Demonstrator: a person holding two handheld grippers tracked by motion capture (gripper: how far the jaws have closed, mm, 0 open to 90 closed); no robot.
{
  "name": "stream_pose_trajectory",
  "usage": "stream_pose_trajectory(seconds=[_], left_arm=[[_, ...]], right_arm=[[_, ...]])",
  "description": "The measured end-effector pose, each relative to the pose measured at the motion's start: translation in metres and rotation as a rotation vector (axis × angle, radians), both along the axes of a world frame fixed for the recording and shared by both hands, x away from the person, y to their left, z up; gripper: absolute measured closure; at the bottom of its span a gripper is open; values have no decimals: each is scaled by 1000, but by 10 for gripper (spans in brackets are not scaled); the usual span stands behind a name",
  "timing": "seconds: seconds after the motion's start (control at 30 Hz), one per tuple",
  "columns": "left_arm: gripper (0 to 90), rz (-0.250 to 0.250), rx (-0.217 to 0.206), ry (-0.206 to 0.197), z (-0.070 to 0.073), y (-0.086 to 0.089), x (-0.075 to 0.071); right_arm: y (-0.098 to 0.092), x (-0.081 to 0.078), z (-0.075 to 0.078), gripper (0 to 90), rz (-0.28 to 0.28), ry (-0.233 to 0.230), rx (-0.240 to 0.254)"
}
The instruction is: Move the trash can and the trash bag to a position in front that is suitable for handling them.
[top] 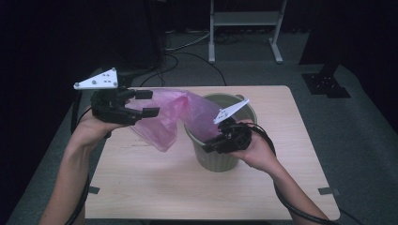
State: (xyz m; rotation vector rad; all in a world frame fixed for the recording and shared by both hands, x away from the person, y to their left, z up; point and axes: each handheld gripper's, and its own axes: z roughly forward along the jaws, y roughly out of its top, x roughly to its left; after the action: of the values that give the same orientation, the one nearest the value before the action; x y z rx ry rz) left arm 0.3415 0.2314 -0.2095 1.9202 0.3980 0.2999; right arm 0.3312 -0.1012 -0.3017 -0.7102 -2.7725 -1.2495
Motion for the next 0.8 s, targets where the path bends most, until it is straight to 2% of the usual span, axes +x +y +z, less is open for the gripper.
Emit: stream_pose_trajectory(seconds=[0.17,0.3,0.33,0.4,0.47,0.5,0.53,0.57,0.6,0.63,0.67,0.73,0.8], left_arm=[[320,8,14,7,-3,8,-3],[319,8,9,11,-5,13,-4],[319,9,10,13,-6,14,-5],[315,6,12,14,-6,15,-6],[314,7,11,14,-7,16,-6],[314,11,8,19,-7,17,-7],[314,12,7,16,-7,18,-7],[313,12,7,16,-7,18,-7],[313,11,4,18,-6,18,-7],[313,5,7,17,-7,17,-7],[313,5,7,17,-7,17,-7],[308,-2,8,20,-7,15,-7],[307,-6,7,22,-7,15,-6]], right_arm=[[13,-15,1,767,12,4,-5],[17,-22,1,750,13,4,-11],[17,-21,1,701,18,12,-9],[13,-20,4,572,44,45,28],[11,-21,7,536,57,48,38],[8,-21,15,465,53,12,66],[6,-20,21,449,45,-12,79],[6,-20,21,449,45,-12,79],[5,-19,26,424,28,-39,93],[5,-13,36,385,-12,-101,105],[5,-13,36,385,-12,-101,105],[13,1,45,351,-49,-156,93],[15,6,48,351,-59,-167,89]])
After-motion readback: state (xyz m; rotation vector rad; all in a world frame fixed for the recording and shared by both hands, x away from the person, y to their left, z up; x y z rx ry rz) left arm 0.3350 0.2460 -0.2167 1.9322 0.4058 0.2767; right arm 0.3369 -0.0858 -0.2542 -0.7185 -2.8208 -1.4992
